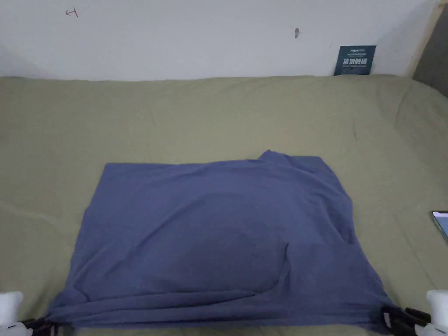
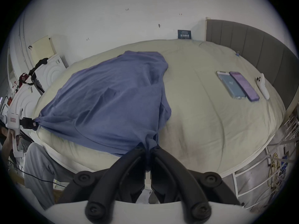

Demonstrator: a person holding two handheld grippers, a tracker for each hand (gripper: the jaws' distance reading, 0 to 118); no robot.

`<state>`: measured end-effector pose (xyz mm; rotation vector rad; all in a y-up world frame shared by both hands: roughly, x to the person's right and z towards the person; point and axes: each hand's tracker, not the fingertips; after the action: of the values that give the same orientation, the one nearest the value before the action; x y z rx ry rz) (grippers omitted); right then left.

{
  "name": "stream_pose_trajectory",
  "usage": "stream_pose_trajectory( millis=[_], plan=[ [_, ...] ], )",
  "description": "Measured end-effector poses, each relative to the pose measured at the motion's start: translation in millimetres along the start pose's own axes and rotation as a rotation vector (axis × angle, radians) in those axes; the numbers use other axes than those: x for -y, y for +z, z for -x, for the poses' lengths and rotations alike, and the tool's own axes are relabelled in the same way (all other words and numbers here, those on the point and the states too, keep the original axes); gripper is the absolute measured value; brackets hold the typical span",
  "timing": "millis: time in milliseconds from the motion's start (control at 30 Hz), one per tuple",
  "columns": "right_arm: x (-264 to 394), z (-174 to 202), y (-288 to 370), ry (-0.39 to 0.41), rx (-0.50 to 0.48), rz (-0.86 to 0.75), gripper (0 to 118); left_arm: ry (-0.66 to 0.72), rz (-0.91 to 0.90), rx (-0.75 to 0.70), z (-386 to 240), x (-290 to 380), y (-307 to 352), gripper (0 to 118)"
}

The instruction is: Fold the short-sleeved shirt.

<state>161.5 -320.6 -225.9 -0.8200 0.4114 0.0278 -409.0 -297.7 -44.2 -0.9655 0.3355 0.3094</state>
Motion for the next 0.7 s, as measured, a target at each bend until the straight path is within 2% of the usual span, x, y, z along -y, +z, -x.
stream_pose_trajectory(
  millis=[100,133,233,433,567,700],
  plan=[
    [-23,3,13,0.001,-0.012,-0.053,7,-0.013,-0.016,0.04,4,-15,6,2],
    [-33,6,14,0.0,-0.016,-0.052,7,0.024,-0.019,0.105,8,-25,8,2],
    [-66,12,9,0.002,-0.004,-0.062,7,0.007,-0.045,0.082,10,-55,6,2],
    [-137,26,-29,0.086,0.03,-0.077,7,-0.07,-0.084,0.084,-8,-131,-12,2],
    [-178,25,-72,0.076,0.051,-0.046,7,-0.075,-0.08,0.075,-12,-175,-44,2],
    [-199,20,-117,0.023,0.058,0.021,7,-0.068,-0.045,0.058,-16,-197,-77,2]
  ],
)
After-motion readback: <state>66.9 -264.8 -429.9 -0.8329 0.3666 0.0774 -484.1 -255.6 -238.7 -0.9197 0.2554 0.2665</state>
